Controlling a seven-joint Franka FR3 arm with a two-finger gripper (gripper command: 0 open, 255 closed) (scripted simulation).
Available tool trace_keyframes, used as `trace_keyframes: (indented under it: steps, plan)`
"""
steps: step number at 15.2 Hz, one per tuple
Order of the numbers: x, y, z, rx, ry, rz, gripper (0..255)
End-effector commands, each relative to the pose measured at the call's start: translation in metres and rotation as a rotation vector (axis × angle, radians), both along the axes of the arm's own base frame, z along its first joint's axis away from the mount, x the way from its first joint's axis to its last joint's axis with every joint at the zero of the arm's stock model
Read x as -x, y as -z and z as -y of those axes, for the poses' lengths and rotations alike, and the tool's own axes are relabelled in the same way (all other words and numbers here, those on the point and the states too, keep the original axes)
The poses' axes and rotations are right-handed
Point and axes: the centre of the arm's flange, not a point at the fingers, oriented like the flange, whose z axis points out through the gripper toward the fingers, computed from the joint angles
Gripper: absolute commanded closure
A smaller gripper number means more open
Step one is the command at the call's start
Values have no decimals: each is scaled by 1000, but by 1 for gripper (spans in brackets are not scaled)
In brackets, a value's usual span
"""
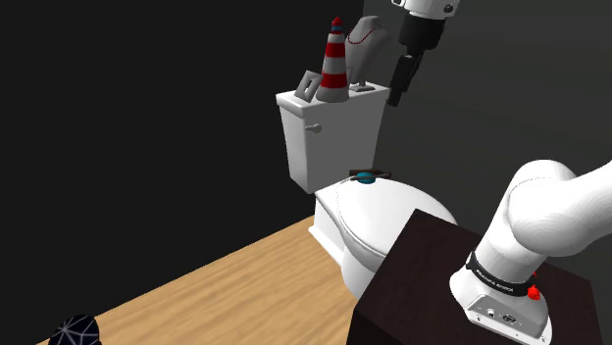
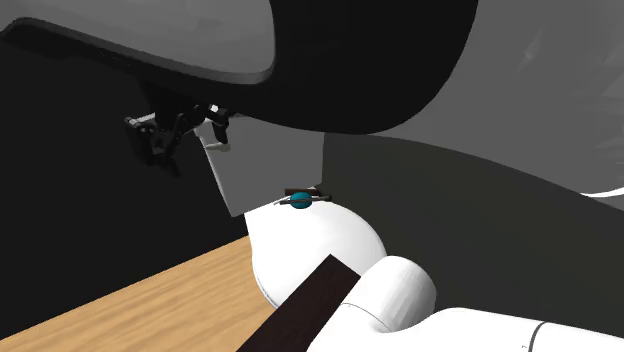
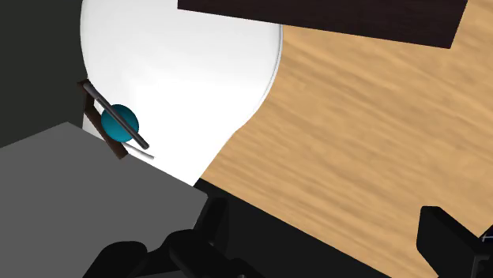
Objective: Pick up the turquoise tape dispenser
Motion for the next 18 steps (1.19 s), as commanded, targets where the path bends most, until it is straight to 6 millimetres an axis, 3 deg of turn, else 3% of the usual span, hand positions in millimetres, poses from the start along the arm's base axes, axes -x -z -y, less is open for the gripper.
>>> trace_keyframes:
  steps: [1, 18]
  plan:
    - [0, 0, 0, 0, 0, 0, 0]
    - [-38, 153, 168, -25, -183, -60, 0]
